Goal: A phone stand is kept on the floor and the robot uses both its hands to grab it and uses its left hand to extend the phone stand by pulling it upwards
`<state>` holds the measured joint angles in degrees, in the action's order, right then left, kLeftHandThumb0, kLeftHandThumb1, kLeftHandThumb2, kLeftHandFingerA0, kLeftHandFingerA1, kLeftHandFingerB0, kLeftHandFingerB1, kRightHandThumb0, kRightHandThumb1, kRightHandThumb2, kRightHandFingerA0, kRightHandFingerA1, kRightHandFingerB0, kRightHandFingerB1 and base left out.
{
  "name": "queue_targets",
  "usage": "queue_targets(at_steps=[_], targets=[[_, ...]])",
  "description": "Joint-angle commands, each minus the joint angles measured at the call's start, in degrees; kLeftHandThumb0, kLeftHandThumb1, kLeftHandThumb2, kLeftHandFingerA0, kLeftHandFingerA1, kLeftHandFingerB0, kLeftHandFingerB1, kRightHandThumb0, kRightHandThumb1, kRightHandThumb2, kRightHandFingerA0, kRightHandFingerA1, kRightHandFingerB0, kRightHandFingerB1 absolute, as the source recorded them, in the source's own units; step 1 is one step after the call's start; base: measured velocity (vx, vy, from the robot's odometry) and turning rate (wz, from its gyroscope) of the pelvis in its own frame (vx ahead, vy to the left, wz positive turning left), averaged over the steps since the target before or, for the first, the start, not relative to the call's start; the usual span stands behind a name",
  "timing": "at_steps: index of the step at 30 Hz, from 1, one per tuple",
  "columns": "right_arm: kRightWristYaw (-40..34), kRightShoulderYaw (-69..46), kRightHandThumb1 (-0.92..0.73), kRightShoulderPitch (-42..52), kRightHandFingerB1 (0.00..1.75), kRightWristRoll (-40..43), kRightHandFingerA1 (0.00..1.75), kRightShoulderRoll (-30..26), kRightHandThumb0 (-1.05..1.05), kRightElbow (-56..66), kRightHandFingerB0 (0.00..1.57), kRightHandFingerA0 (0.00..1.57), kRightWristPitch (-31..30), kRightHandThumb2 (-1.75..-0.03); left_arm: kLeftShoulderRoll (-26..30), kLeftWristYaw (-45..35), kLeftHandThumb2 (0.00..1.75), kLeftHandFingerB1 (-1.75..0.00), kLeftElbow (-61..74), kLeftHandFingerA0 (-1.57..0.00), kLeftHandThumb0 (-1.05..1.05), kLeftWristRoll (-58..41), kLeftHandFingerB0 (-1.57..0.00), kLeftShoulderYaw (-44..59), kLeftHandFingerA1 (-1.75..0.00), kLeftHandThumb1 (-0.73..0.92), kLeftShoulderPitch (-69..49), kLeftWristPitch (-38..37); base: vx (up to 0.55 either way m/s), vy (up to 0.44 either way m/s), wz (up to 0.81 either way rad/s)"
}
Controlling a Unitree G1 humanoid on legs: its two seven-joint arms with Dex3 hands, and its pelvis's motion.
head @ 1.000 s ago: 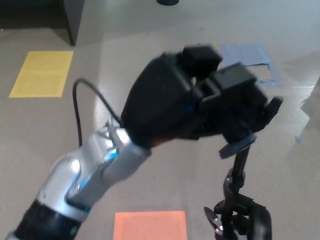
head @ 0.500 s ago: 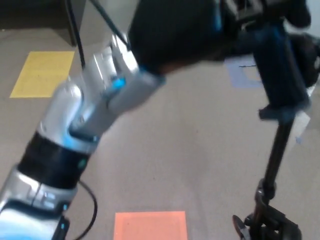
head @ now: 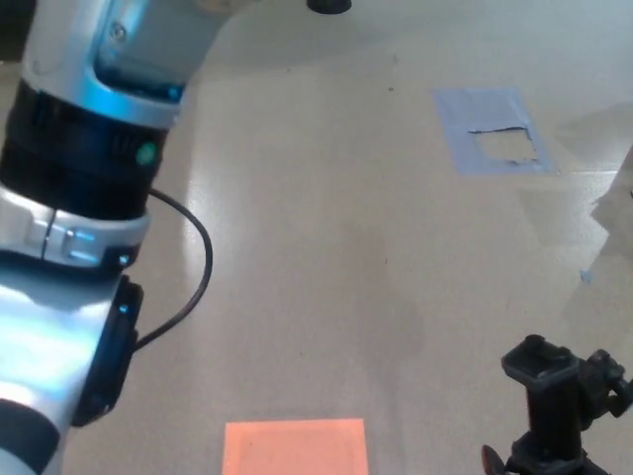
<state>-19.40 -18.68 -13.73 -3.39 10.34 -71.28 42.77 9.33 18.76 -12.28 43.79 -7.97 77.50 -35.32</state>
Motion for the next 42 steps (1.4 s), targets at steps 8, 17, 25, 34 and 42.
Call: queue_targets(at_steps=[8, 17, 25, 34, 42], targets=[[0.9, 5.0, -0.40, 1.5, 1.43, -2.4, 1.43, -2.7, -0.44, -1.2, 1.56, 1.54, -3.4, -0.89, -3.5, -16.7, 0.58, -0.33, 16.7, -0.18, -0.86, -4.0, -0.23, -1.5, -0.41, 0.55, -13.7, 19.8, 0.00, 0.000, 0.00], [16.5, 16.4, -0.66, 2.1, 0.54, -7.5, 0.82, -7.4, -1.02, 7.1, 0.00, 0.00, -2.7, -0.59, -11.0, -21.8, 1.11, -0.03, 36.2, 0.00, -1.05, -7.8, -0.02, -9.6, -0.02, 0.61, -53.2, 31.8, 0.00, 0.000, 0.00], [26.8, 22.2, -0.65, 7.0, 0.47, -8.8, 0.57, -14.8, -1.02, 23.0, 0.00, 0.00, -4.9, -0.56, -6.4, -11.5, 1.11, -0.05, 36.0, 0.00, -1.05, -14.2, -0.04, -13.0, 0.00, 0.69, -87.8, 19.8, 0.00, 0.000, 0.00], [43.7, 22.3, -0.66, 18.7, 0.55, 3.8, 0.61, -27.0, -1.03, 34.6, 0.00, 0.00, -2.2, -0.59, -0.6, -10.3, 1.08, -0.18, 29.2, 0.00, -0.94, -23.5, -0.05, -0.6, -0.06, 0.65, -109.2, 7.3, 0.00, 0.000, 0.00], [50.7, 21.2, -0.48, 30.4, 0.71, 11.9, 0.64, -34.6, -0.95, 44.9, 0.00, 0.00, -7.6, -0.91, 1.8, -10.8, 1.13, -0.15, 15.9, 0.00, -0.95, -32.6, -0.05, 3.3, -0.06, 0.76, -118.2, -2.7, 0.00, 0.000, 0.00]])
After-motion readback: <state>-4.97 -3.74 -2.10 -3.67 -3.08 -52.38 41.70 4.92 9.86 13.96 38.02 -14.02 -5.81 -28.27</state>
